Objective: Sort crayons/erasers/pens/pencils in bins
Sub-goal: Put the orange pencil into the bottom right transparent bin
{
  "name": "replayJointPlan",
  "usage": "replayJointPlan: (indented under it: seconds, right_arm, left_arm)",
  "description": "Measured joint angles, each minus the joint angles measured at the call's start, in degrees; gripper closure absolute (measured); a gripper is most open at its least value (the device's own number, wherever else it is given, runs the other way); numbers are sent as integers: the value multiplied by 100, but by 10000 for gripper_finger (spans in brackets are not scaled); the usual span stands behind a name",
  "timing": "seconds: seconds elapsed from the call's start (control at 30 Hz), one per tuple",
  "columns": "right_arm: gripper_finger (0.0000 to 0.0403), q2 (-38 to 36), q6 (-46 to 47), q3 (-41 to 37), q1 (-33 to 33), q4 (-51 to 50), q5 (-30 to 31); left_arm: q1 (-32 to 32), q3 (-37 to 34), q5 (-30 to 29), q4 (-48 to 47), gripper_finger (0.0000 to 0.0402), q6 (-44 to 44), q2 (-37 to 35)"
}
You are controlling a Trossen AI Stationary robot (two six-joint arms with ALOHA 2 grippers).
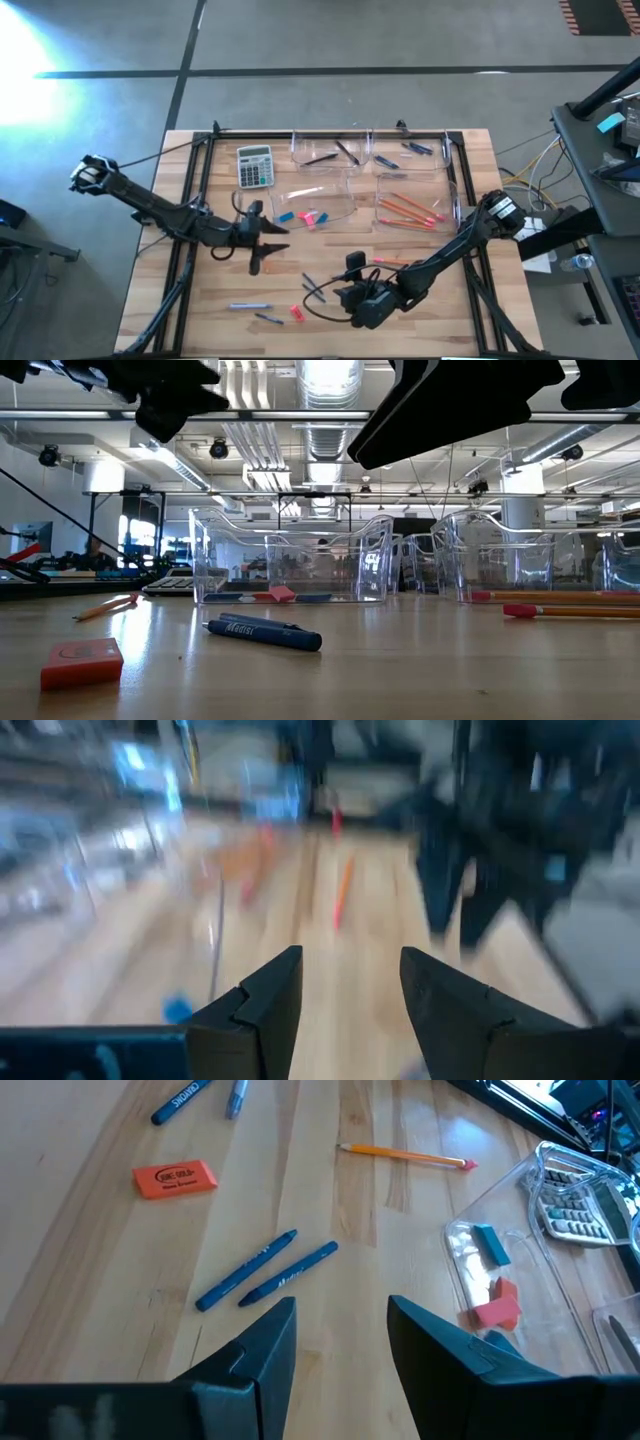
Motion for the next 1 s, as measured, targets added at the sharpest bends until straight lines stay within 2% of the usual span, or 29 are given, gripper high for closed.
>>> replayJointPlan:
  seconds: [0.17, 0.3, 0.47, 0.57, 0.7, 1.0]
  right_arm:
    - [252, 0, -11, 0, 0, -3, 1]
    - [252, 0, -80, 0, 0, -1, 3]
    - [252, 0, -81, 0, 0, 0, 5]
    - [252, 0, -86, 0, 0, 1, 5]
    - [252, 0, -91, 0, 0, 2, 6]
    - [252, 0, -10, 0, 0, 4, 9]
  left_arm:
    - [0, 580, 649, -2332, 258, -717, 4]
    - [-2, 839, 1184, -3391, 265, -1159, 67]
    - [-4, 849, 1700, -4001, 265, -1437, 257]
    - [-4, 845, 1723, -4421, 265, -1465, 468]
    - [71, 829, 1781, -4395, 265, -1577, 967]
    - [142, 870, 2195, -4452, 265, -687, 2084]
